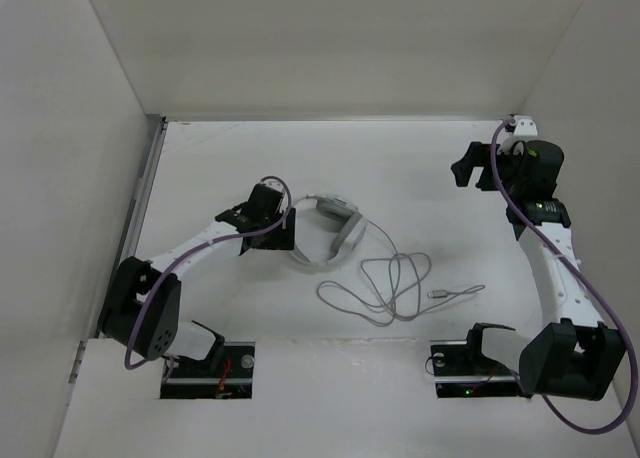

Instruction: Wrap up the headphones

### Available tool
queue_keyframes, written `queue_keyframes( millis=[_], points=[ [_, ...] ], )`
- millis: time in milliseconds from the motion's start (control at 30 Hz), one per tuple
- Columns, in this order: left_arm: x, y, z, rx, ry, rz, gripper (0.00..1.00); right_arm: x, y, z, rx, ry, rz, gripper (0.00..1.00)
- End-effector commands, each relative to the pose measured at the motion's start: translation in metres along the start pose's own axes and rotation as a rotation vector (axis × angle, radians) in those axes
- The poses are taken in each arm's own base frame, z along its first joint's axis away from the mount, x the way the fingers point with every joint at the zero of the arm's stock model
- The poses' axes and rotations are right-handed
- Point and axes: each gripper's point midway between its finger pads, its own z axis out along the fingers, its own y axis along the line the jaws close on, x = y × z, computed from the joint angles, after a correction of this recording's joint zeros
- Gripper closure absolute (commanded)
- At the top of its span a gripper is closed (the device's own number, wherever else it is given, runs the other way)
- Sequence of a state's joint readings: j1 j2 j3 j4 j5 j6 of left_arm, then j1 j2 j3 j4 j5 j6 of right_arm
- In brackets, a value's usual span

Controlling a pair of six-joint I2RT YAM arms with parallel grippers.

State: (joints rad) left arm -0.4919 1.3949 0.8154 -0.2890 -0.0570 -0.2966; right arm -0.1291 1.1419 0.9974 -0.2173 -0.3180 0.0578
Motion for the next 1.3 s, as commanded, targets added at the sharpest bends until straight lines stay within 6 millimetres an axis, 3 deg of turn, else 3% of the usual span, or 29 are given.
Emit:
queue_keyframes(
  millis=[0,267,467,733,900,1167,1267],
  points=[
    [-0.029,-0.007,-0.002,-0.010,-0.087,-0.030,0.31,-0.015,0.006,0.001,-0.027,-0.057,-0.009,0.00],
    [-0.044,-0.031,-0.011,0.044,-0.104,-0.071,0.32,-0.009,0.007,-0.001,-0.027,-0.060,-0.013,0.00],
    [-0.029,-0.030,0.007,0.029,-0.073,-0.073,0.37,-0.009,0.007,-0.002,-0.028,-0.067,-0.012,0.00],
    [-0.018,-0.023,0.027,-0.010,-0.079,-0.089,0.53,-0.012,0.008,-0.004,-0.029,-0.078,-0.013,0.00],
    [-0.021,-0.023,0.036,-0.019,-0.094,-0.091,0.56,-0.013,0.010,-0.006,-0.033,-0.084,-0.002,0.00],
    [-0.027,-0.034,0.043,-0.014,-0.103,-0.084,0.66,-0.018,0.015,-0.011,-0.055,-0.099,0.006,0.00],
    [-0.027,-0.038,0.045,-0.001,-0.103,-0.078,0.77,-0.019,0.015,-0.013,-0.053,-0.108,0.023,0.00]
  ],
)
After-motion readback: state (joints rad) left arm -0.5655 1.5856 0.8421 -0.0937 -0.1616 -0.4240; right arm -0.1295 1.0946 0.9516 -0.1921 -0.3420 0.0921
